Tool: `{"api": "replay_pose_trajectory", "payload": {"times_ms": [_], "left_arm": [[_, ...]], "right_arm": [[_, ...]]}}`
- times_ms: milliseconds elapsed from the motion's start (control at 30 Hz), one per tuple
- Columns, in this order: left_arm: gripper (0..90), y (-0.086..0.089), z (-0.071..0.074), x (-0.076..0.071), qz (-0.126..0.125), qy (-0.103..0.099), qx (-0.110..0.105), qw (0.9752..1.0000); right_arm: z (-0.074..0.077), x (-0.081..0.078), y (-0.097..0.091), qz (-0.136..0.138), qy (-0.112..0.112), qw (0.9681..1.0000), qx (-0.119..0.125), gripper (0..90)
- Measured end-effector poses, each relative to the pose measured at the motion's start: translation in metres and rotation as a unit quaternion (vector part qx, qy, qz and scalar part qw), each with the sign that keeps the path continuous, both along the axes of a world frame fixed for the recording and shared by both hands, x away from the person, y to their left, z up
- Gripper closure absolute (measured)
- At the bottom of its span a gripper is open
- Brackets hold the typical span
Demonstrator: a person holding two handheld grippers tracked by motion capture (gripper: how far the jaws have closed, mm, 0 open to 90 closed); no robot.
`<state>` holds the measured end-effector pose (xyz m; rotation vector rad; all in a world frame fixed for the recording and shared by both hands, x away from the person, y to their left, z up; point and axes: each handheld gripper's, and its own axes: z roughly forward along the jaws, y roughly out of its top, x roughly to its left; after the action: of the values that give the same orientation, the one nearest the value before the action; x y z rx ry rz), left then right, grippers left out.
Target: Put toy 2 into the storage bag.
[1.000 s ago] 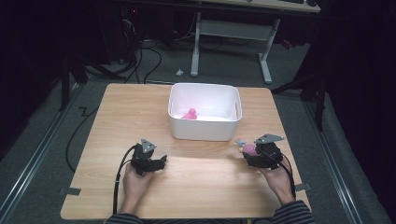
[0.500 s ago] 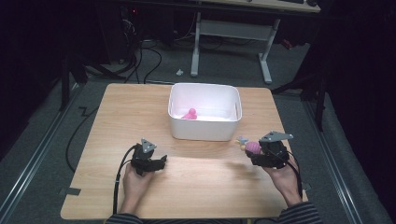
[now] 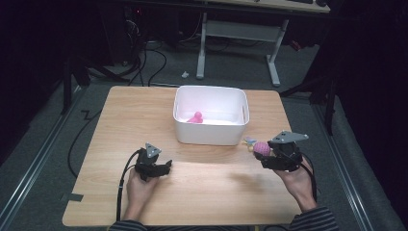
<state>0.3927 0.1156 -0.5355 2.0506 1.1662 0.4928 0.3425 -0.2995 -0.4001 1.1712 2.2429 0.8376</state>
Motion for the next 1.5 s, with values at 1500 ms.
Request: {"api": "replay_pose_trajectory", "payload": {"times_ms": [1500], "left_arm": [[25.4, 0.0, 0.0, 0.0, -0.001, 0.0, 0.003, 1.0]], "right_arm": [[0.07, 0.042, 0.03, 0.059, -0.016, 0.9979, 0.02, 35.9]]}}
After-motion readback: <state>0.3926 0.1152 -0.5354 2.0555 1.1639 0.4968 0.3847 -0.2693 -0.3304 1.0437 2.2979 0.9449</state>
